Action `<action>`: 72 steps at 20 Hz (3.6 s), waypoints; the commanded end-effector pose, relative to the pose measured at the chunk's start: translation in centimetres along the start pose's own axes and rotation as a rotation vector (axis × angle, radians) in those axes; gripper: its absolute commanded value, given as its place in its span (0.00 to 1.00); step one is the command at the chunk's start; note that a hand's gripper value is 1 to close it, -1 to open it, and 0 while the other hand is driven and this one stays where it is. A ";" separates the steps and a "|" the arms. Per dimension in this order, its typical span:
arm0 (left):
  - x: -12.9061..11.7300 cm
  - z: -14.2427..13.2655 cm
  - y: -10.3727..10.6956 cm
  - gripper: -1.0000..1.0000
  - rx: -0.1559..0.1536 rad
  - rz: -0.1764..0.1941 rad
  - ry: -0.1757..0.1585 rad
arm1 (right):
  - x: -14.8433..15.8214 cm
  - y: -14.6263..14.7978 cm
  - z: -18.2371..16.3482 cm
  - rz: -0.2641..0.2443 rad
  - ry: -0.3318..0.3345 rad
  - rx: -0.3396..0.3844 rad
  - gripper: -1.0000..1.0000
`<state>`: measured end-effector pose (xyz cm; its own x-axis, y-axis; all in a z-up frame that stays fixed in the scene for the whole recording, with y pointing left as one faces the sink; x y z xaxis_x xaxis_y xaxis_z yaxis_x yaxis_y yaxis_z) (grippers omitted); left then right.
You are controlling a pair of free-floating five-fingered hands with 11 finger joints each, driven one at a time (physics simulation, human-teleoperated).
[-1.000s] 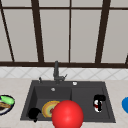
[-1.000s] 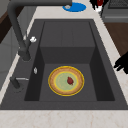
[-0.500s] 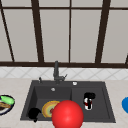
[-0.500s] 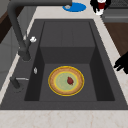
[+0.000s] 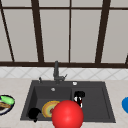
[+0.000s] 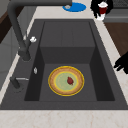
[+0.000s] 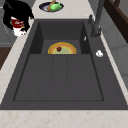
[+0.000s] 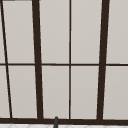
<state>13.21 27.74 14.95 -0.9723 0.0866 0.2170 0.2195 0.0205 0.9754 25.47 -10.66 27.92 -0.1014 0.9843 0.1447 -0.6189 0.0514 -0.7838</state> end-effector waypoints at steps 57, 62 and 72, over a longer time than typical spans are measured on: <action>0.0 0.0 0.0 0.50 0.000 0.000 0.000 | 13.5 10.8 -36.6 -0.106 -0.097 -0.112 1.00; 0.0 0.0 0.0 0.50 0.000 0.000 0.000 | 13.1 11.6 -38.5 -0.092 -0.092 -0.130 1.00; 0.0 0.0 0.0 0.50 0.000 0.000 0.000 | 12.3 13.4 -42.0 -0.103 -0.094 -0.113 1.00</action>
<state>13.21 27.74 14.95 -0.9723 0.0866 0.2170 0.2195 0.0205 0.9754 48.15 9.23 -5.04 -0.1183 0.9577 0.2622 -0.5386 0.1599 -0.8272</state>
